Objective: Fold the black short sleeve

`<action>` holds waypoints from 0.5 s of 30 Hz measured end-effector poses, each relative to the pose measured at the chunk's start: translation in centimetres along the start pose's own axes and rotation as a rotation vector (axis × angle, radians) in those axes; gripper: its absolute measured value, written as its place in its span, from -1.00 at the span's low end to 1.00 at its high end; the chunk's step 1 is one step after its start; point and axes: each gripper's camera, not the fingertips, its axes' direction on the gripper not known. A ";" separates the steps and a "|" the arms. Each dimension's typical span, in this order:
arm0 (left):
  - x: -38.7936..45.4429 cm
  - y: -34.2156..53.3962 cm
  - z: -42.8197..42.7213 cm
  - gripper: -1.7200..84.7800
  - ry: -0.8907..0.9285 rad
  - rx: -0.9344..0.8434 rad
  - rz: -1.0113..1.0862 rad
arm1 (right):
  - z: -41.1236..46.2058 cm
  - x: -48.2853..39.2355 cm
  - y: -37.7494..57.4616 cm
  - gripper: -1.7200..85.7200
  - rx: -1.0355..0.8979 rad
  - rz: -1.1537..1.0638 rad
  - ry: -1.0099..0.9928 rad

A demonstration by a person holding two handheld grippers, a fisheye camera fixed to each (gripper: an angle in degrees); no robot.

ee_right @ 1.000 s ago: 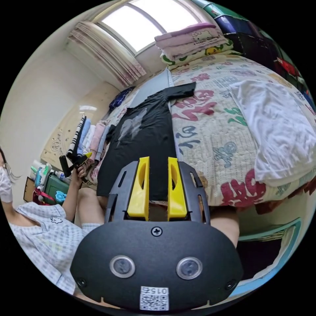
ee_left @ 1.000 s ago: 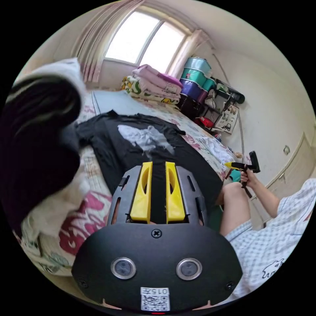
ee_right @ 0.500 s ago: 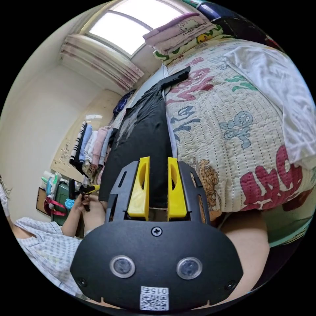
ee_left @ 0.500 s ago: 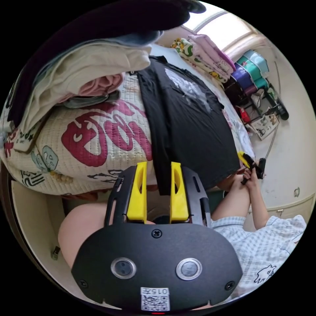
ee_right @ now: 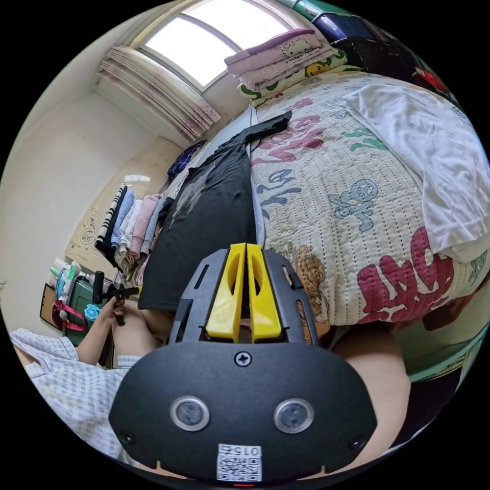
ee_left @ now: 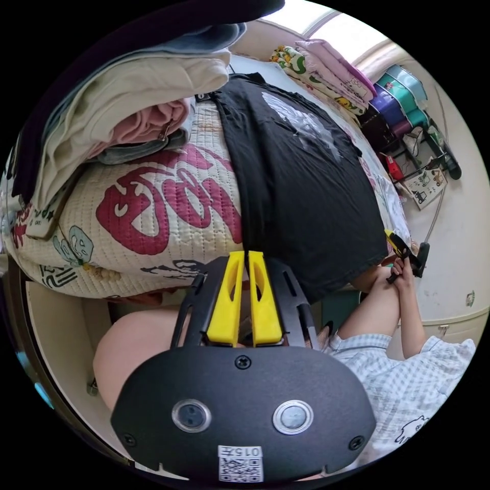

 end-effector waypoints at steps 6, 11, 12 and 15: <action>-1.4 0.8 -1.1 -0.97 0.060 0.047 -0.052 | 3.6 -4.3 2.1 -0.97 -0.030 -0.075 0.106; 0.4 -0.3 0.9 -0.97 -0.002 -0.031 -0.013 | 7.7 -7.4 4.0 -0.97 -0.049 -0.122 0.187; 1.0 -0.5 1.2 -0.97 -0.020 -0.037 -0.007 | 9.4 -9.6 4.6 -0.97 -0.071 -0.212 0.298; 2.6 -1.0 1.9 -0.96 -0.073 -0.055 0.021 | 13.8 -13.9 7.1 -0.97 -0.080 -0.353 0.514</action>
